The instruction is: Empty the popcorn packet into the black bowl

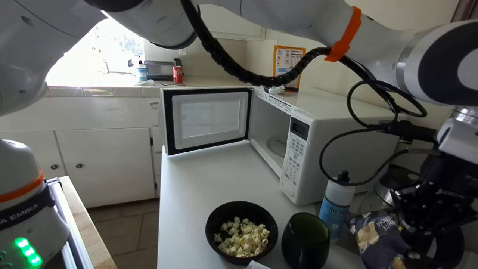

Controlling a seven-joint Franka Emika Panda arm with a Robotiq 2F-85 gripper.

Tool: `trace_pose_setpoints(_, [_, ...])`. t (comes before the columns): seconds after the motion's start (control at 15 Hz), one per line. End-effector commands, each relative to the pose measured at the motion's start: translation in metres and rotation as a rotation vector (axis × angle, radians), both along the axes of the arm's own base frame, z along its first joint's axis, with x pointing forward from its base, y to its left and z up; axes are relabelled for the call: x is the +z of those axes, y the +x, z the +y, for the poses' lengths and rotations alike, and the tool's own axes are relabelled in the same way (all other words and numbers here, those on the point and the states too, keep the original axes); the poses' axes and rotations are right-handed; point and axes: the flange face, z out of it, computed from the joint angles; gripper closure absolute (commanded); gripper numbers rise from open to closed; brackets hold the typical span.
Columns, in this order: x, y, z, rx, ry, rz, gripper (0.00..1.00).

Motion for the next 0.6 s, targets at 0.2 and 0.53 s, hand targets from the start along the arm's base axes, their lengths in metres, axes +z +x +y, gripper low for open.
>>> trace_pose_setpoints(0.2, [-0.006,0.041,0.018,0.014,-0.042,-0.027,0.53])
trace_pose_setpoints(0.53, [0.008,0.022,0.018,0.079,-0.060,-0.020,0.15])
